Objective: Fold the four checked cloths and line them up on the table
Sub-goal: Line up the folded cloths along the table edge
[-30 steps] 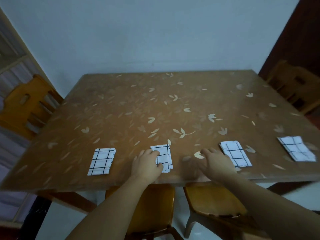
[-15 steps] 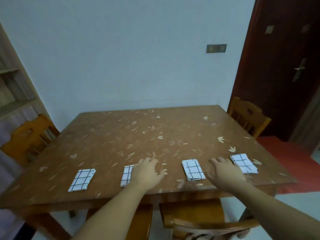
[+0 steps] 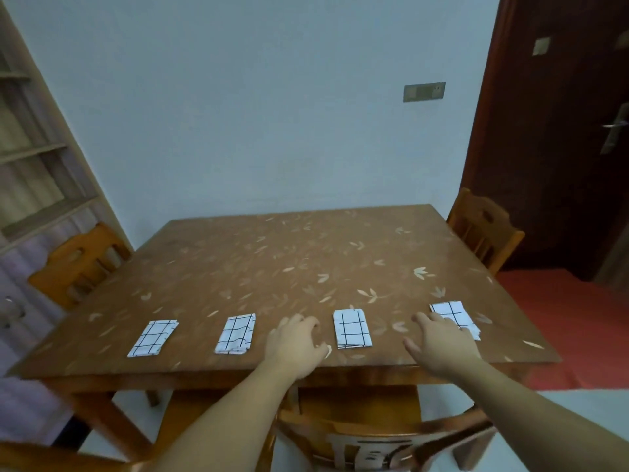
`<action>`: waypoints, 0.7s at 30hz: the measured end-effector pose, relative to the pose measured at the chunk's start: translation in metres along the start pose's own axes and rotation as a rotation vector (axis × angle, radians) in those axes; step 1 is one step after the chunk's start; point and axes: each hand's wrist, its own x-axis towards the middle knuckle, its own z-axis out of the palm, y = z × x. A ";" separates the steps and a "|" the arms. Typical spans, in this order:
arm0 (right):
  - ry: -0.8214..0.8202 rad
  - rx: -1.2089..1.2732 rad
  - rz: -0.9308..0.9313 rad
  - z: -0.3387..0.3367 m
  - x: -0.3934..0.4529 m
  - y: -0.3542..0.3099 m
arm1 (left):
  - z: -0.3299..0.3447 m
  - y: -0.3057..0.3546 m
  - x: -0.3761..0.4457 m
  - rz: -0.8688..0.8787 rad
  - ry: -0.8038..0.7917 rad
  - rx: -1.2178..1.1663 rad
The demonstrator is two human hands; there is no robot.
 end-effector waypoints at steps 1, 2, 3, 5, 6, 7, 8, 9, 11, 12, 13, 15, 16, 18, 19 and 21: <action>-0.008 0.002 -0.005 0.002 0.007 0.001 | 0.004 -0.001 0.006 -0.004 -0.010 0.006; -0.014 -0.002 -0.009 0.004 0.016 0.001 | 0.009 -0.002 0.016 -0.009 -0.019 0.006; -0.020 -0.008 -0.013 0.007 0.028 0.001 | 0.015 -0.003 0.026 -0.014 -0.030 0.000; -0.032 -0.020 -0.009 0.012 0.051 0.001 | 0.026 -0.007 0.049 -0.022 -0.050 -0.016; -0.039 -0.021 -0.001 0.015 0.063 0.001 | 0.032 -0.009 0.061 -0.023 -0.063 -0.020; -0.046 -0.020 0.006 0.019 0.077 0.001 | 0.038 -0.011 0.074 -0.024 -0.077 -0.024; -0.055 -0.016 0.014 0.022 0.088 0.001 | 0.043 -0.014 0.085 -0.024 -0.089 -0.029; -0.065 -0.016 0.018 0.027 0.099 0.001 | 0.049 -0.016 0.094 -0.026 -0.098 -0.038; -0.085 -0.008 0.025 0.038 0.117 0.000 | 0.059 -0.023 0.109 -0.042 -0.113 -0.052; -0.101 0.000 0.029 0.043 0.125 -0.002 | 0.064 -0.025 0.116 -0.054 -0.124 -0.058; -0.119 0.005 0.031 0.048 0.131 -0.004 | 0.070 -0.028 0.122 -0.069 -0.141 -0.063; -0.171 0.010 0.033 0.062 0.143 -0.005 | 0.082 -0.030 0.130 -0.092 -0.173 -0.076; -0.202 0.018 0.035 0.069 0.148 -0.007 | 0.088 -0.032 0.134 -0.102 -0.184 -0.087; -0.242 0.051 0.037 0.085 0.158 -0.008 | 0.101 -0.034 0.140 -0.135 -0.204 -0.120; -0.269 0.076 0.029 0.092 0.162 -0.008 | 0.109 -0.034 0.142 -0.155 -0.222 -0.147; -0.335 0.157 0.016 0.104 0.168 -0.010 | 0.123 -0.032 0.146 -0.206 -0.267 -0.243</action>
